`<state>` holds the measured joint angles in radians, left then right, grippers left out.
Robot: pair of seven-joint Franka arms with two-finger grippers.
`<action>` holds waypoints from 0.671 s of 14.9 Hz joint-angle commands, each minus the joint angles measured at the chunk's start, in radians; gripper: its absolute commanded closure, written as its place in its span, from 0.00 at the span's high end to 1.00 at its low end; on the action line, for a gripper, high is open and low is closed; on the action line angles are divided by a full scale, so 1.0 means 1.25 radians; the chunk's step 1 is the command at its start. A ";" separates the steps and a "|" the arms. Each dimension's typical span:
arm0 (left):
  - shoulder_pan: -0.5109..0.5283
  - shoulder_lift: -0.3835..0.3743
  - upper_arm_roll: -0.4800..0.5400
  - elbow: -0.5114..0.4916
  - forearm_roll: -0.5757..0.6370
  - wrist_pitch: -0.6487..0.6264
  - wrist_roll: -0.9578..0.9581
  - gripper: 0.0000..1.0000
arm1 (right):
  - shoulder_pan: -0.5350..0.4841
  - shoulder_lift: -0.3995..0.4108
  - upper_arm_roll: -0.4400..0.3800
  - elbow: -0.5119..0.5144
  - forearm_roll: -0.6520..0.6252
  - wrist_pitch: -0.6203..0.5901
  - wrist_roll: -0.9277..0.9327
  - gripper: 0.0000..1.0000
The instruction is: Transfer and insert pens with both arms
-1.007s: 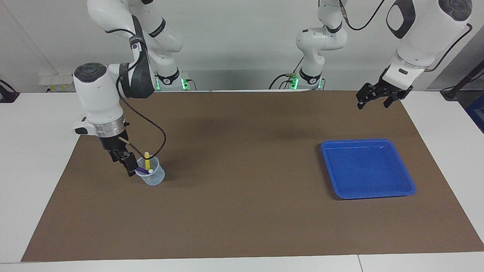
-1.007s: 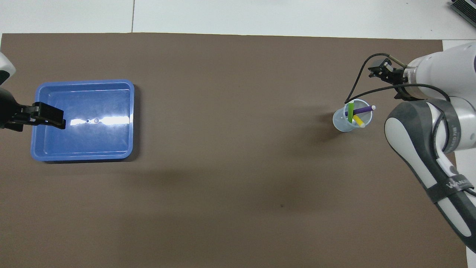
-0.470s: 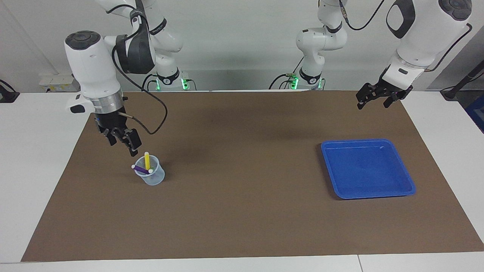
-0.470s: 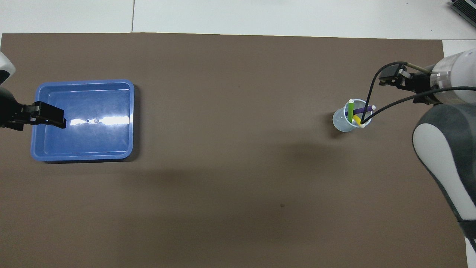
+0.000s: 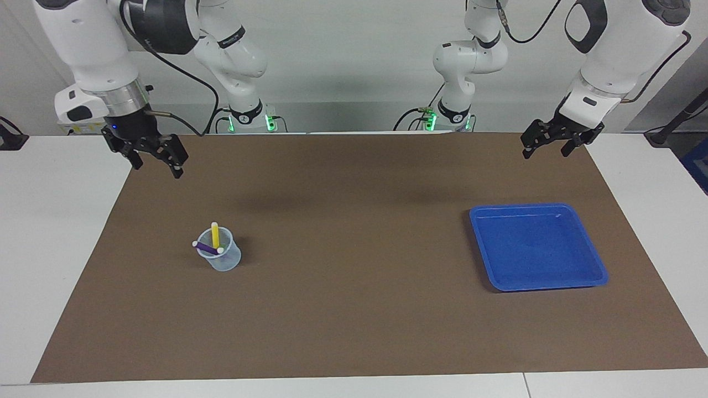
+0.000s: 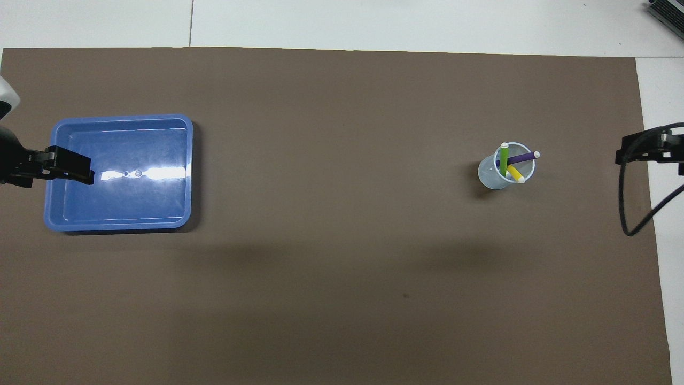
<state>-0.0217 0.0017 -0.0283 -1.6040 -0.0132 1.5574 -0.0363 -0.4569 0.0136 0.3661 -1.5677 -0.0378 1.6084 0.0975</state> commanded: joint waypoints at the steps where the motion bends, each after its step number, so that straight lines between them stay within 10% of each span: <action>1: -0.007 -0.019 0.005 -0.018 -0.009 0.008 0.011 1.00 | -0.019 0.012 -0.002 0.043 0.008 -0.052 -0.069 1.00; 10: -0.006 -0.019 -0.002 -0.020 -0.035 0.050 0.011 1.00 | 0.005 0.017 -0.002 0.054 0.001 -0.041 -0.128 1.00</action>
<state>-0.0219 0.0013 -0.0388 -1.6040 -0.0329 1.5895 -0.0357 -0.4629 0.0189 0.3569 -1.5231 -0.0381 1.5470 -0.0362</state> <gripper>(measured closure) 0.000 0.000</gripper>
